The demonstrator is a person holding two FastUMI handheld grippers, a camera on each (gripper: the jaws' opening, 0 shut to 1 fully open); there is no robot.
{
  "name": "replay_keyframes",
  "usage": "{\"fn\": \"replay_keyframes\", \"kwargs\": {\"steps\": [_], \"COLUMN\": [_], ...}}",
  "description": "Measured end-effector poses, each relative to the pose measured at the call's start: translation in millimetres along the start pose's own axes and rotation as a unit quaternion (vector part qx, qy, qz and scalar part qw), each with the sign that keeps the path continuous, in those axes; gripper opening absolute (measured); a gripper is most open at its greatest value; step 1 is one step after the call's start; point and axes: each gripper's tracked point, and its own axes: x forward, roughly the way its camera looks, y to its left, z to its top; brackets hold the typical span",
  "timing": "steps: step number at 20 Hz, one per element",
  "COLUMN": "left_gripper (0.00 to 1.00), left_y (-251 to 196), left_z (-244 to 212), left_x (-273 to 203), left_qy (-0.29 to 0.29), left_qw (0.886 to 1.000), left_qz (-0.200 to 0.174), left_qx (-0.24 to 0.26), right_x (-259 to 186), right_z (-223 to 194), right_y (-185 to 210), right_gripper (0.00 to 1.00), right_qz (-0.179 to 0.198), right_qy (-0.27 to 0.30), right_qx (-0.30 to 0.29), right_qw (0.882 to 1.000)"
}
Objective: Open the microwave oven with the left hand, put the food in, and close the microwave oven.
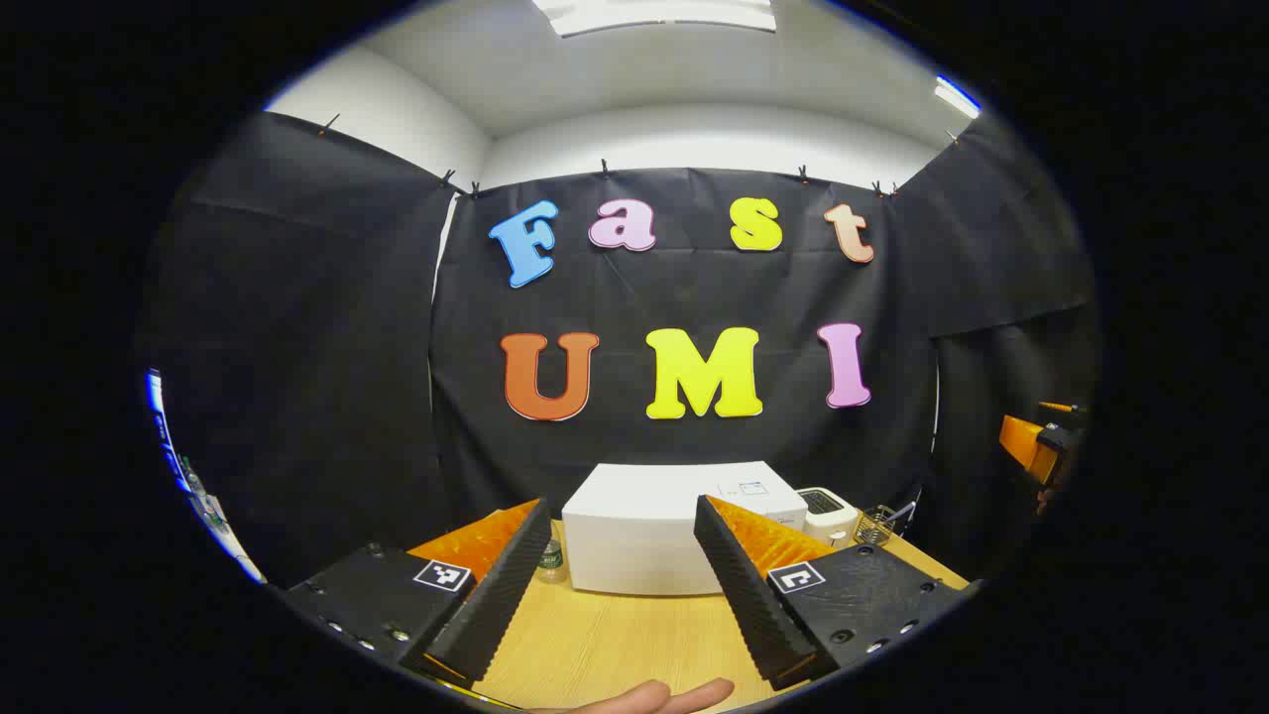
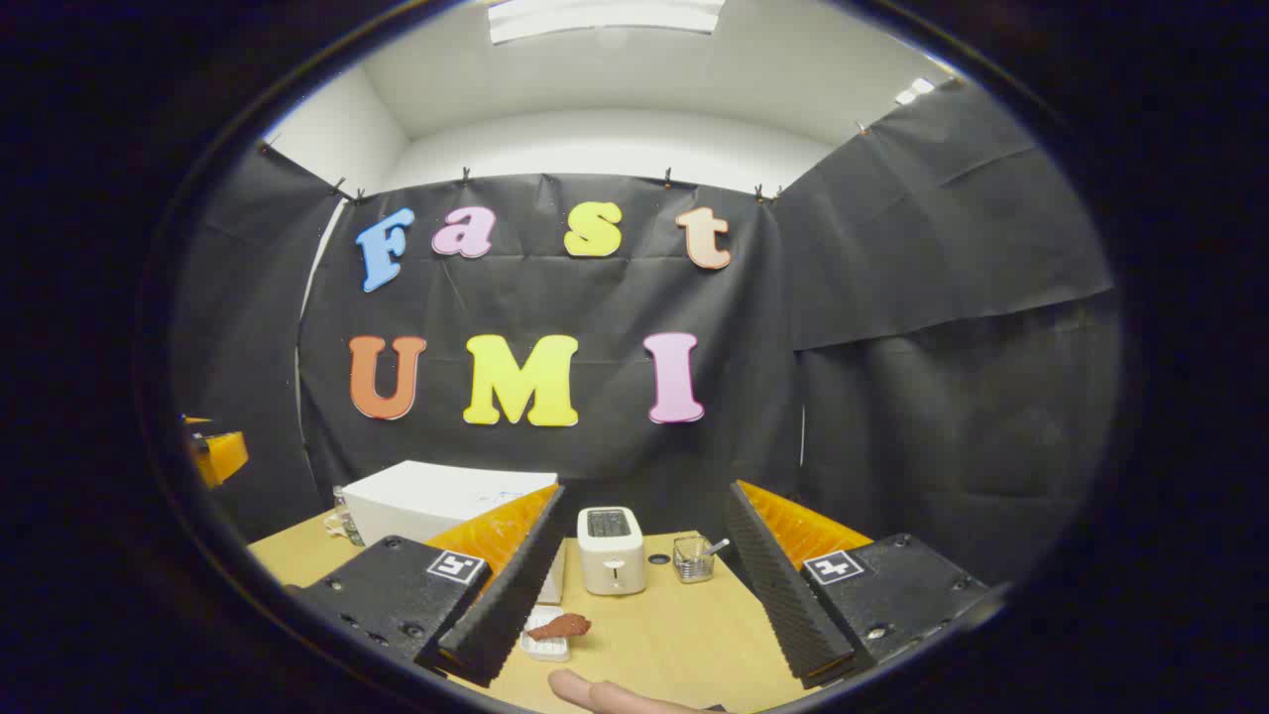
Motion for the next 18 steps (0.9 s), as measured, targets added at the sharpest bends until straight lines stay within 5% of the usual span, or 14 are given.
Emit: {"fn": "replay_keyframes", "kwargs": {"steps": [1,17,18], "left_gripper": [0.93,0.93,0.93], "left_y": [-1,-2,-3], "left_z": [2,-14,-17], "left_x": [0,16,19], "left_qy": [-0.002,0.006,0.009], "left_qw": [1.0,1.0,1.0], "left_qz": [-0.003,-0.005,-0.004], "left_qx": [0.005,0.009,0.013], "right_x": [1,-3,-2], "right_z": [1,-11,-13], "right_y": [-3,-24,-24], "right_gripper": [1.0,1.0,0.94], "right_qz": [-0.002,-0.005,0.0], "right_qy": [0.0,0.001,0.004], "right_qx": [0.0,0.012,0.013], "right_qw": [1.0,1.0,1.0]}}
